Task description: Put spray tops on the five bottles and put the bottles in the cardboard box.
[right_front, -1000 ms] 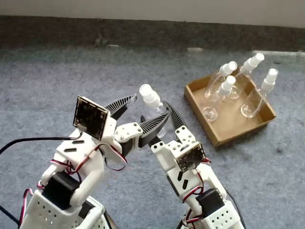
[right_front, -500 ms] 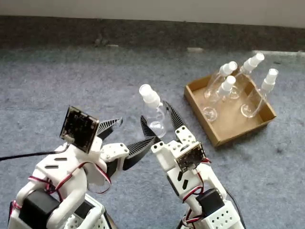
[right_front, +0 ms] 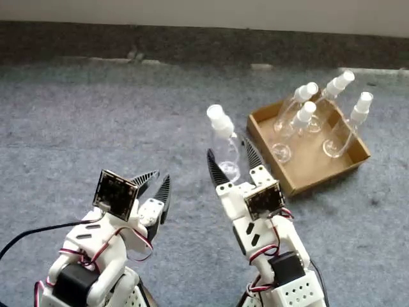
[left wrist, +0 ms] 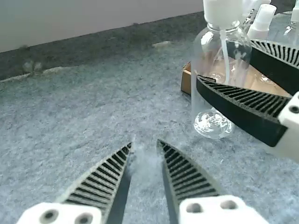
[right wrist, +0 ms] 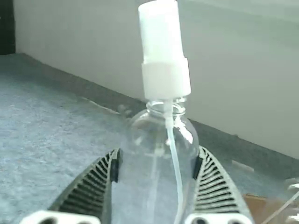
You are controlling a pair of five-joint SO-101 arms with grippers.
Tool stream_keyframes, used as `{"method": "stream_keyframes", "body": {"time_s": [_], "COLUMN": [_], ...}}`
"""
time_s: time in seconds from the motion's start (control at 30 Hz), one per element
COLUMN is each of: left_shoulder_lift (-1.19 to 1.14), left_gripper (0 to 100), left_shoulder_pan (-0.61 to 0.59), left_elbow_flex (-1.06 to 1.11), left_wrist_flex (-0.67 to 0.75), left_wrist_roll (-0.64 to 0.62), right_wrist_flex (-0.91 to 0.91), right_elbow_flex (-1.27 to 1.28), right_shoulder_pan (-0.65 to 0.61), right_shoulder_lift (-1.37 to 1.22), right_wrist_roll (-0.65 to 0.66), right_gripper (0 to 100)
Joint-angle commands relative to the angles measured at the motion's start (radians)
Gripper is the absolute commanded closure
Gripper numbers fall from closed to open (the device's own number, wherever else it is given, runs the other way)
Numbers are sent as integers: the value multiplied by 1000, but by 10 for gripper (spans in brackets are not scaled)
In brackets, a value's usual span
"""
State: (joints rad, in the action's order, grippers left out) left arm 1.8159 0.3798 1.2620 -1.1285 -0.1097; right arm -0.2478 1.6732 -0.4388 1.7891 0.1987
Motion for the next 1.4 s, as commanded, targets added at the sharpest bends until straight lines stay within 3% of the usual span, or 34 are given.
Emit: {"method": "stream_keyframes", "body": {"time_s": [0.0,0.3,0.67,0.8,0.97,1.17,1.37], "left_shoulder_lift": [10,10,10,10,10,10,10], "left_gripper": [983,993,993,993,993,993,993], "left_shoulder_pan": [-13,-4,176,183,254,346,355], "left_elbow_flex": [93,196,213,213,213,272,372], "left_wrist_flex": [152,203,158,160,161,186,374], "left_wrist_roll": [-3,-176,-180,-181,-181,-181,-181], "right_wrist_flex": [-64,-180,-297,-306,-306,-302,-298], "right_elbow_flex": [114,117,67,-27,-137,-358,-590], "right_shoulder_pan": [33,31,31,35,31,31,-21], "right_shoulder_lift": [19,19,15,8,-1,-265,-492], "right_wrist_roll": [0,-5,-15,-140,-143,-150,-152], "right_gripper": [917,917,916,916,914,914,914]}}
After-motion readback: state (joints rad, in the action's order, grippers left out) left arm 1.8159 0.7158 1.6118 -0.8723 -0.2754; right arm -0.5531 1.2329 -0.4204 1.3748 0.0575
